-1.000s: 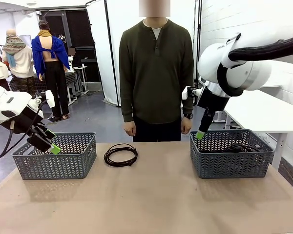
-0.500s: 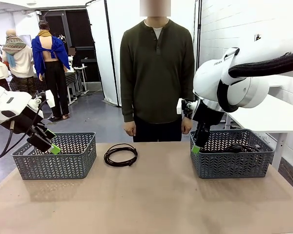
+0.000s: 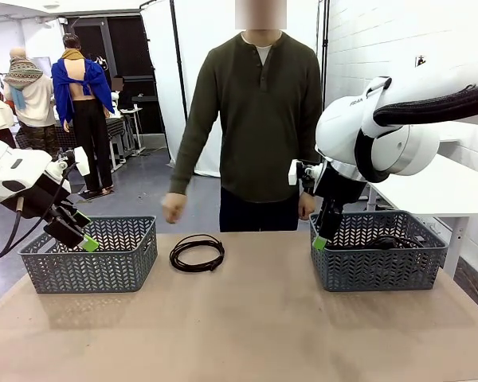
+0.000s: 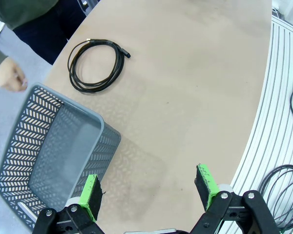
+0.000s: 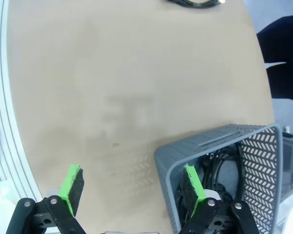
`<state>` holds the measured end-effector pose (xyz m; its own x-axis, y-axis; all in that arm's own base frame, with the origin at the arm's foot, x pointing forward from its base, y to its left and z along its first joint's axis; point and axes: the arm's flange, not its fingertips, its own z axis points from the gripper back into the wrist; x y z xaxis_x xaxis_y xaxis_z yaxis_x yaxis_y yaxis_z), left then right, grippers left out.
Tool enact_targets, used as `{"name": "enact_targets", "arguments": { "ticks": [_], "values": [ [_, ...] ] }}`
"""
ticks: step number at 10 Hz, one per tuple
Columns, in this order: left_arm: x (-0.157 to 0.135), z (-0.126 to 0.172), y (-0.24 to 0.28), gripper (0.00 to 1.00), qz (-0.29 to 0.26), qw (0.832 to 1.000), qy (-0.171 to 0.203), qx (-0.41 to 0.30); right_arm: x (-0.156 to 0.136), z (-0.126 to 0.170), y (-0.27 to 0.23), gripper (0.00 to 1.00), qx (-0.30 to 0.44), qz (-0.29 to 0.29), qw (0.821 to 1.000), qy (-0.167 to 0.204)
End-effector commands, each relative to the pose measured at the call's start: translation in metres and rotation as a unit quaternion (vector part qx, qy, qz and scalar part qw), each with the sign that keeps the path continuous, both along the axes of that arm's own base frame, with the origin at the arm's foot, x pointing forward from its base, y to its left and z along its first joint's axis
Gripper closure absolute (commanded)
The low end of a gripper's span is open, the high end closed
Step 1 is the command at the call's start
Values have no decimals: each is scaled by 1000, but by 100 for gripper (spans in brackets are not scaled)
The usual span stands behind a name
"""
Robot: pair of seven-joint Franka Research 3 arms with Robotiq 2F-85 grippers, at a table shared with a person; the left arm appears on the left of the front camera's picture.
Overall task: Organize the cables according to human instructions.
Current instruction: Pick up a bundle of cables and place it in the basket indicated by the human.
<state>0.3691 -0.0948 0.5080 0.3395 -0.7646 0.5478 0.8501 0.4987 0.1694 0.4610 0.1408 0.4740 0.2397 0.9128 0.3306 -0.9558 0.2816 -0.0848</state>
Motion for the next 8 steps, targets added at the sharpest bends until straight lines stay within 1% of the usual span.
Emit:
{"name": "enact_targets", "arguments": {
  "ticks": [1, 8],
  "values": [
    [1, 0, 2, 0, -7, 1000, 2, -8, 0, 0, 0, 0, -1, -3, 1000, 0],
    [1, 0, 2, 0, -7, 1000, 2, -8, 0, 0, 0, 0, -1, -3, 1000, 0]
  ]
}}
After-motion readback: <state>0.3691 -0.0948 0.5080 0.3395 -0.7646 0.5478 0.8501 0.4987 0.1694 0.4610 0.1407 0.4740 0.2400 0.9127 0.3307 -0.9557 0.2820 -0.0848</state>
